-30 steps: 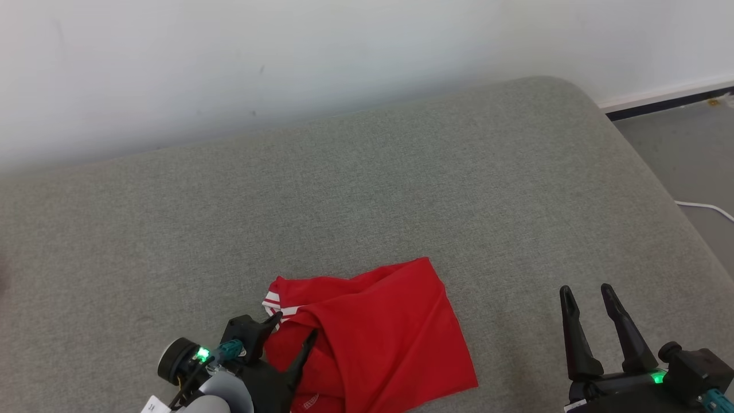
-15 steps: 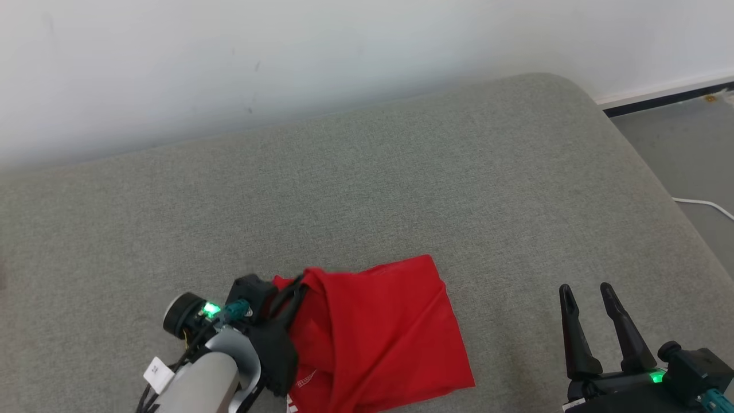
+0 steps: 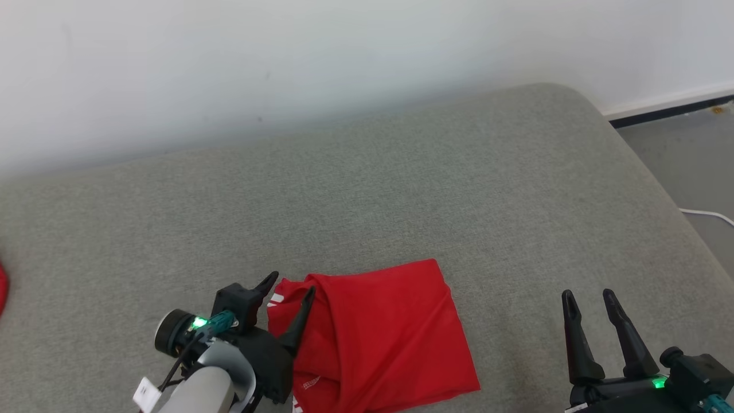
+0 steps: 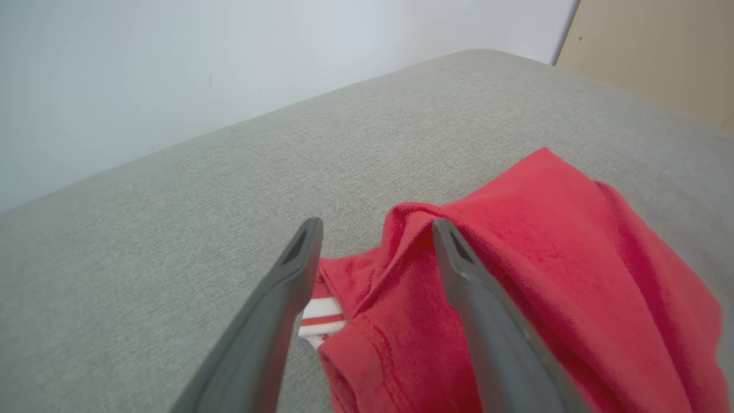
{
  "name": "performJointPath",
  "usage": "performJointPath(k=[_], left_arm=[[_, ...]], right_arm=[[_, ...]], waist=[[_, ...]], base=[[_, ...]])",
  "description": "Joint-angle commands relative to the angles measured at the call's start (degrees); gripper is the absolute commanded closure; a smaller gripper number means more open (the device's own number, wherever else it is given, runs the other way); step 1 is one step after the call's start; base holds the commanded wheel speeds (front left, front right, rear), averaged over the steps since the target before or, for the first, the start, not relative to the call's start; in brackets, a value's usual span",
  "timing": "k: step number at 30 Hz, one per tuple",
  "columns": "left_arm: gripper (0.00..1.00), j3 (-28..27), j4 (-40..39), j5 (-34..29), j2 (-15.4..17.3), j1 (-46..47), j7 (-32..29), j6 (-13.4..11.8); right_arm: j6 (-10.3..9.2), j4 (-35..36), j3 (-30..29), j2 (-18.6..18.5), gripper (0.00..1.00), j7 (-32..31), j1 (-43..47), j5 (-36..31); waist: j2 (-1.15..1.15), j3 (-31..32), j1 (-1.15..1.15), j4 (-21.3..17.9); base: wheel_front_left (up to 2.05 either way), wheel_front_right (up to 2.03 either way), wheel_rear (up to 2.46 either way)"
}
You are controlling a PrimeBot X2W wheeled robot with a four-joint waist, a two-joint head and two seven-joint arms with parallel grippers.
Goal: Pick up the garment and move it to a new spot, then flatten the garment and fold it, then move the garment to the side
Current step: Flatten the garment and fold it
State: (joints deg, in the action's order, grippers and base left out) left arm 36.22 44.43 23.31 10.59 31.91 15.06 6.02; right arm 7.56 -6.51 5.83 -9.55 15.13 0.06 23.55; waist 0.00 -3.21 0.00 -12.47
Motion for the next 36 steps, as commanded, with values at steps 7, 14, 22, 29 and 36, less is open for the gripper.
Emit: performJointPath(k=[7,14,22,29,36], left_arm=[[0.00,-9.1,-12.9,-1.0,1.5,-9.9,0.1,-3.3],[0.00,-18.1,-26.3,-4.5,2.3,-19.0,0.1,-5.7],[0.00,-24.8,-34.6,-7.9,0.9,-26.5,0.1,-6.4],[0.00,-28.5,-37.7,-10.1,-1.6,-31.7,0.1,-5.8],[0.00,-32.5,-39.8,-12.3,-3.8,-34.6,0.1,-5.9]], right_arm=[[-0.13,0.9,-1.4,-0.2,0.00,0.0,1.8,-0.6],[-0.13,1.7,-1.8,-0.4,0.00,0.0,2.6,-1.0],[-0.13,2.5,-1.4,-0.6,0.00,0.0,3.4,-1.7],[-0.13,2.9,-1.1,-0.7,0.00,0.0,3.6,-2.4],[-0.13,3.2,-1.3,-1.0,0.00,0.0,4.0,-2.5]], waist=[[0.00,3.1,0.00,3.9],[0.00,5.0,0.00,6.9],[0.00,6.3,0.00,8.9],[0.00,6.8,0.00,10.0],[0.00,7.0,0.00,10.3]], base=[[0.00,0.00,0.00],[0.00,0.00,0.00],[0.00,0.00,0.00],[0.00,0.00,0.00],[0.00,0.00,0.00]])
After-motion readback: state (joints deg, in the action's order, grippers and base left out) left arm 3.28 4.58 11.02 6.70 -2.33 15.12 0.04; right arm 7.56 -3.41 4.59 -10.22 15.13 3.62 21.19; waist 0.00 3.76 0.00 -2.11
